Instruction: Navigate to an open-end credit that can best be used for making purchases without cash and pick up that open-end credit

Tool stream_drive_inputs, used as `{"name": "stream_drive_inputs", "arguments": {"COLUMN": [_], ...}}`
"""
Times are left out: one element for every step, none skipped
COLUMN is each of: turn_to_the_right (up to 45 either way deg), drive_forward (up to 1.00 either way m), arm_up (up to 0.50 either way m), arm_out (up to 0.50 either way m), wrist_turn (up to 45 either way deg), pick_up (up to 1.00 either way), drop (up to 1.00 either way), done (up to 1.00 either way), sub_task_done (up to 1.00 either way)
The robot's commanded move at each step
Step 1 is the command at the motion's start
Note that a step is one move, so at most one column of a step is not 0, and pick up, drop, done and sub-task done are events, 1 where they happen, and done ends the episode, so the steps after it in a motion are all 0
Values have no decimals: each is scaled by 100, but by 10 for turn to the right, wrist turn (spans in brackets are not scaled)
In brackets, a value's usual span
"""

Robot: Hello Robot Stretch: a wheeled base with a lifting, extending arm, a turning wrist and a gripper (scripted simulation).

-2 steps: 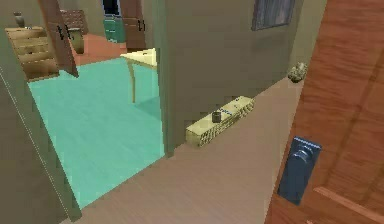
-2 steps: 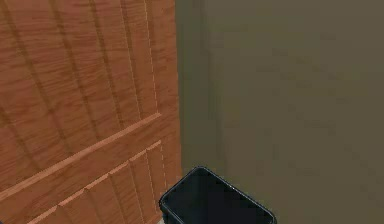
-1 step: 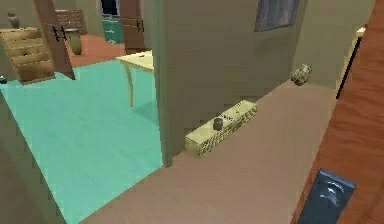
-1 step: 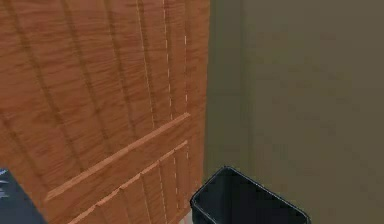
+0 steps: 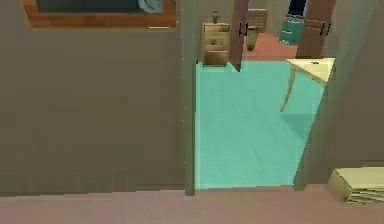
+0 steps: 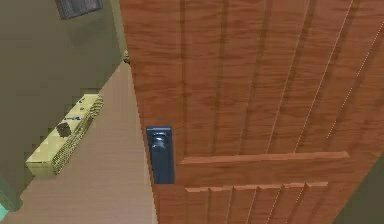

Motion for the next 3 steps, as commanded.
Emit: {"name": "stream_drive_inputs", "arguments": {"turn_to_the_right": [-300,0,-450], "drive_forward": [0,55,0], "arm_up": [0,0,0], "arm_out": [0,0,0], "wrist_turn": [0,0,0], "pick_up": [0,0,0], "drop": [0,0,0], "done": [0,0,0], "sub_task_done": [0,0,0]}}
